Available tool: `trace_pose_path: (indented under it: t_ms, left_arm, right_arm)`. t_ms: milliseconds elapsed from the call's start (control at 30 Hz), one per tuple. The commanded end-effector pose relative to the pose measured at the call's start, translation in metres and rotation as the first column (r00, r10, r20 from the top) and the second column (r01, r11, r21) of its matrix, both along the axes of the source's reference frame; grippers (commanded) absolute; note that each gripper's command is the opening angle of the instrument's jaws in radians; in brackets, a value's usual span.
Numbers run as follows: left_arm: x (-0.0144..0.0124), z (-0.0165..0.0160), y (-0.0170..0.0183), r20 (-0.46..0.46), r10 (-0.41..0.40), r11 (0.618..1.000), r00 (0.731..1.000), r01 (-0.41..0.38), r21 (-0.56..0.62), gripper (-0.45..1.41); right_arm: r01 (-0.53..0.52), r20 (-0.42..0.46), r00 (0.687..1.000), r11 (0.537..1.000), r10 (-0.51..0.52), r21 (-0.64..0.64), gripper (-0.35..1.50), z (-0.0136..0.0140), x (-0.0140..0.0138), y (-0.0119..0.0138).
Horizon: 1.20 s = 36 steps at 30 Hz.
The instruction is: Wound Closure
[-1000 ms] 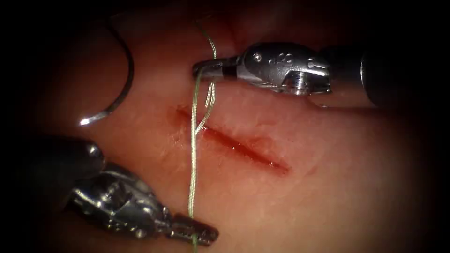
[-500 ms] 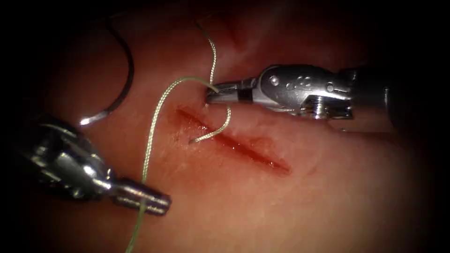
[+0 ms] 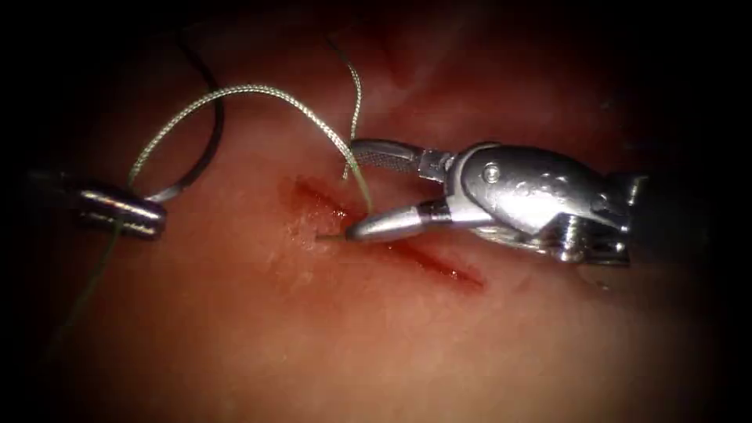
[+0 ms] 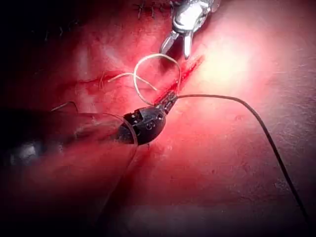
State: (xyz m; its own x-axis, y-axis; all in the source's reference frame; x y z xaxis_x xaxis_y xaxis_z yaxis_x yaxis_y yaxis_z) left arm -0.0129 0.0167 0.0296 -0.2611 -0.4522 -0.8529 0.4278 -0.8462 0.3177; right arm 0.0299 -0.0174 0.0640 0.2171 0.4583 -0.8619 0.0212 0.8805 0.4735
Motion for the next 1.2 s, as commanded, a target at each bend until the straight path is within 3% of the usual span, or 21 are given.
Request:
trace_pose_path:
  t_ms: [33, 167, 267, 333, 367, 467, 567, 633, 900, 1200]
  left_arm:
    - [-0.0005, 0.0009, 0.0002, -0.006, -0.005, 1.000, 1.000, 0.005, -0.003, -0.45]
    - [-0.0005, 0.0016, 0.0001, -0.013, -0.012, 1.000, 1.000, 0.012, 0.000, -0.45]
    - [-0.0006, 0.0016, 0.0001, -0.010, -0.013, 1.000, 1.000, 0.012, -0.006, -0.45]
    - [-0.0007, 0.0017, 0.0002, -0.007, -0.013, 1.000, 1.000, 0.013, -0.010, -0.45]
    - [-0.0008, 0.0018, 0.0003, -0.002, -0.018, 1.000, 1.000, 0.018, -0.015, -0.45]
    - [-0.0012, 0.0021, 0.0006, 0.010, -0.040, 0.999, 0.999, 0.041, -0.013, -0.45]
    - [-0.0025, 0.0037, 0.0008, 0.019, -0.068, 0.997, 0.998, 0.068, -0.019, -0.45]
    - [-0.0031, 0.0047, 0.0006, 0.017, -0.074, 0.997, 0.997, 0.075, -0.028, -0.45]
    - [-0.0052, 0.0108, -0.0001, 0.026, -0.120, 0.992, 0.992, 0.121, -0.044, -0.45]
    - [-0.0086, 0.0117, -0.0003, 0.112, -0.136, 0.990, 0.984, 0.131, 0.050, -0.45]
  right_arm:
    - [-0.012, -0.010, 1.000, 1.000, 0.012, 0.011, 1.48, 0.0003, -0.0003, 0.0011]
    - [-0.061, -0.004, 0.998, 0.998, 0.061, 0.020, 1.46, 0.0001, -0.0018, 0.0035]
    - [-0.084, -0.007, 0.996, 0.996, 0.084, 0.018, 1.28, 0.0009, -0.0023, 0.0045]
    - [-0.132, 0.029, 0.991, 0.991, 0.132, 0.000, 0.44, 0.0023, -0.0025, 0.0052]
    - [-0.131, 0.067, 0.989, 0.991, 0.131, -0.011, -0.35, 0.0036, -0.0022, 0.0056]
    - [-0.069, 0.111, 0.991, 0.997, 0.071, -0.016, -0.35, 0.0056, -0.0014, 0.0053]
    - [-0.038, 0.097, 0.994, 0.999, 0.041, -0.031, -0.35, 0.0081, 0.0006, 0.0039]
    - [-0.038, 0.100, 0.994, 0.999, 0.041, -0.027, -0.35, 0.0084, 0.0012, 0.0037]
    - [-0.054, 0.075, 0.996, 0.997, 0.057, -0.051, -0.35, 0.0063, 0.0050, 0.0039]
    - [-0.062, 0.047, 0.997, 0.997, 0.064, -0.053, -0.35, 0.0055, 0.0073, 0.0035]
